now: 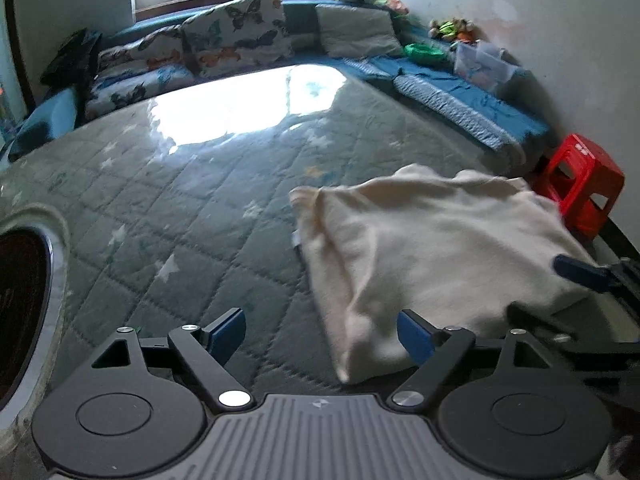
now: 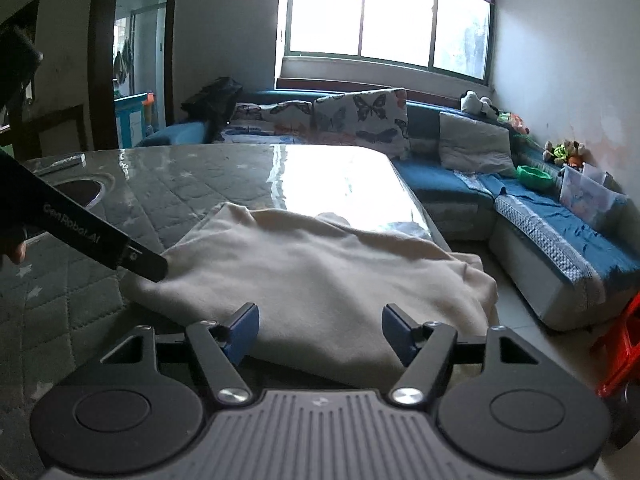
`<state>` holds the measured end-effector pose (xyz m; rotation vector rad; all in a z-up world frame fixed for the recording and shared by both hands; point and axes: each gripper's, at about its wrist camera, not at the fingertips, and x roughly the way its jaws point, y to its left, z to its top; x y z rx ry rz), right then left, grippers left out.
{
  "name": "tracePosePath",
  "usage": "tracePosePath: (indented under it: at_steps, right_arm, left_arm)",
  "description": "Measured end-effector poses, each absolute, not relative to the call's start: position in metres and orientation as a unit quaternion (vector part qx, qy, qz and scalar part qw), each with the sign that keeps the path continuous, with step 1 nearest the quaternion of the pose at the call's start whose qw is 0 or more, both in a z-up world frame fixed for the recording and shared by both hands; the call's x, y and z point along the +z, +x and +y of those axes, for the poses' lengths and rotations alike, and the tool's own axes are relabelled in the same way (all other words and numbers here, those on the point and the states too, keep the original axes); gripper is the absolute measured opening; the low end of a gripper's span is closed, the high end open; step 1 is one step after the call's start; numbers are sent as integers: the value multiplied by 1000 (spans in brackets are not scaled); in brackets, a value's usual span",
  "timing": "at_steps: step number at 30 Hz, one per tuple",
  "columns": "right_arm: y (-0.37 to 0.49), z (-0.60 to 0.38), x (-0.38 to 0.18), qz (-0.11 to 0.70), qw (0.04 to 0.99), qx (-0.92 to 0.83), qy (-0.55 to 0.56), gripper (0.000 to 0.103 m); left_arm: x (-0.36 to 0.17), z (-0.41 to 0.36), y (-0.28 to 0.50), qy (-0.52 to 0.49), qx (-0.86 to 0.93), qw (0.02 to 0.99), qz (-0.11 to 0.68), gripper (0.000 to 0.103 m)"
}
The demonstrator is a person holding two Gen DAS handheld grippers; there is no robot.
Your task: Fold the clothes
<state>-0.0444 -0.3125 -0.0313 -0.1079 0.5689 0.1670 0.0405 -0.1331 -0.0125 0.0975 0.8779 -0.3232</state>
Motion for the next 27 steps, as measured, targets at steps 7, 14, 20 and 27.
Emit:
tracePosePath:
  at_steps: [7, 14, 20, 27]
  right_arm:
    - [-50, -325, -31, 281, 957, 62, -46, 70]
    - [-61, -348, -34, 298, 953, 42, -31, 76]
    - [-72, -342, -32, 288, 956, 50, -20, 87]
    - [-82, -326, -28, 279, 959, 49, -25, 103]
  left_arm:
    - [-23, -147, 38, 59, -160, 887, 430, 88]
    - [-21, -140, 36, 51, -157, 888, 429, 92]
    - [-16, -128, 21, 41, -153, 892, 423, 100]
    - [-13, -111, 3, 20, -151, 897, 414, 103]
